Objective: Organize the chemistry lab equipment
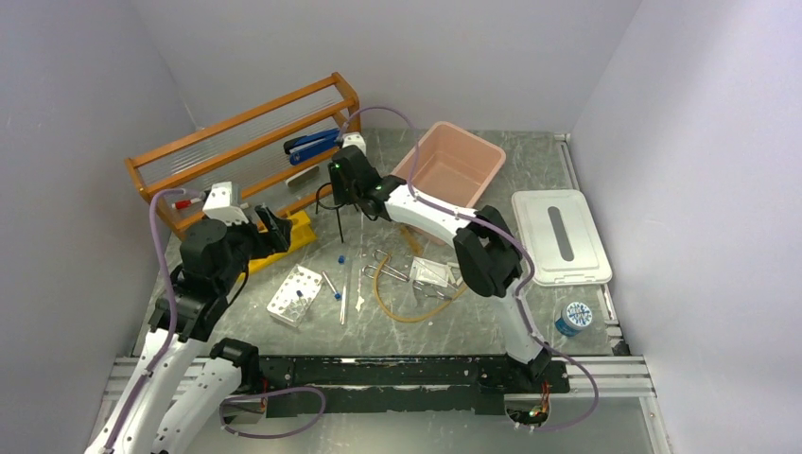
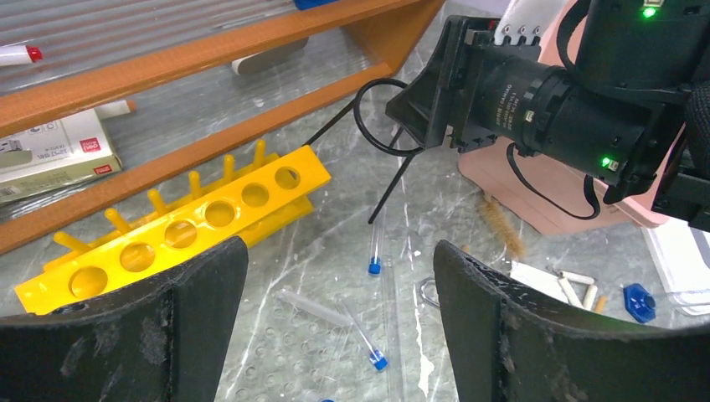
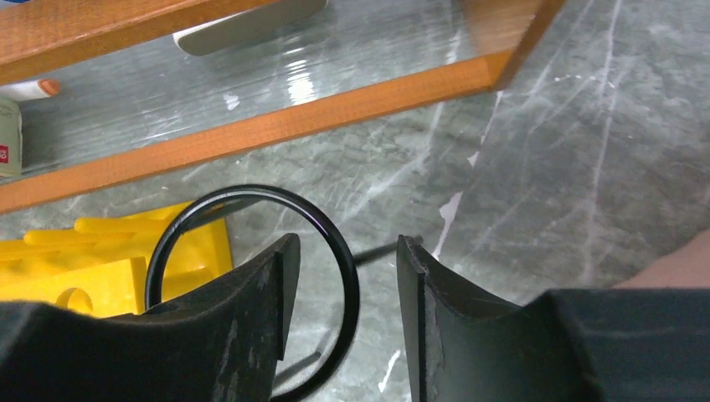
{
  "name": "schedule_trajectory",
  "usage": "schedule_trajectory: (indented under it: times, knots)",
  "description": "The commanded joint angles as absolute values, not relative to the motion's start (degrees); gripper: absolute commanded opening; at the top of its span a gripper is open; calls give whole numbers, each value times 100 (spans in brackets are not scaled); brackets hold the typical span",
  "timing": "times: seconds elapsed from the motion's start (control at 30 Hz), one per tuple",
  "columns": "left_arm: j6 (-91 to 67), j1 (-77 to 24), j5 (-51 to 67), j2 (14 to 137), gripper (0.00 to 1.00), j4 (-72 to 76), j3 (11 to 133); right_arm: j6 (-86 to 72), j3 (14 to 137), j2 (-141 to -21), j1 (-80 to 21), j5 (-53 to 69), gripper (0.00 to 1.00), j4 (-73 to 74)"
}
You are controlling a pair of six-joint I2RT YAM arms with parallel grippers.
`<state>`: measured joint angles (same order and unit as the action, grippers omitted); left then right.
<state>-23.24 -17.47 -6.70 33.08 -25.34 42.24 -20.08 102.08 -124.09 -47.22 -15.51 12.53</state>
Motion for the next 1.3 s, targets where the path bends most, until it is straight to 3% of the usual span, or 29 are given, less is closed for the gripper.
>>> schedule_trajectory:
  times: [0.0,0.37,0.6,1.07,1.27]
  knots:
    - [-2276,-1775,-934,3398,85,-2216,4142,-1936,10794,-12712,-4737,-1558,47,1765]
    - [-2241,-1775,-988,3433,85,-2182,4147,-1713,11255,-13039,-4879,-2408,26,2180]
    - [-2241,-1775,-1014,3420,85,-2173,4139,-1412,11267,-12915,-4938,-2562,8,2142]
    - [-2197,-1775,-1046,3307,85,-2167,4162,-1527,10509,-11198,-4965,-1599,5,2066]
    - [-2265,-1775,-745,3243,88,-2006,4201,-1548,9963,-10115,-4920,-1848,5,2174]
